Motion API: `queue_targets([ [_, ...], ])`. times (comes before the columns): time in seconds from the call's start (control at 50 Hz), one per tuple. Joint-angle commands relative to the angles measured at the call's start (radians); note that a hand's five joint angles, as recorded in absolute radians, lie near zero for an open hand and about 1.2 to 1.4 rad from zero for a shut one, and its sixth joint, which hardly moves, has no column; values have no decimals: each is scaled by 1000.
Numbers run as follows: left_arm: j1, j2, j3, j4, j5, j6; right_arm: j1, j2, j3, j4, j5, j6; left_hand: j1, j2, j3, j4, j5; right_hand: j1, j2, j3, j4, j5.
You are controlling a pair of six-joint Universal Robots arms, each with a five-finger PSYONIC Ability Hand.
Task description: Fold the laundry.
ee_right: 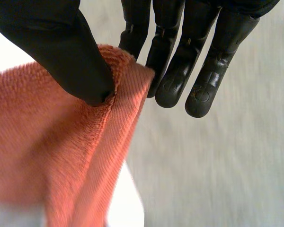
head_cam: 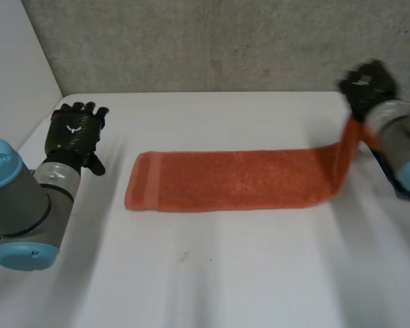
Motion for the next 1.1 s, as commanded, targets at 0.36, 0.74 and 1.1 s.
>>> queue_targets([
  [0.36, 56, 22, -12, 1, -2, -3, 582, 377, -233, -130, -287, 4, -14, -26, -35, -28, -47, -571, -768, -772, -782, -751],
  [0.74, -55, 9, 27, 1, 2, 0, 300, 81, -6, 247, 0, 642, -14, -26, -35, -28, -47, -807, -1003, -1008, -1018, -986],
  [1.1, -184, -124, 139, -34, 9, -2, 205, 119, 183, 123, -47, 600, -14, -26, -35, -28, -47, -327, -524, -528, -538, -506],
])
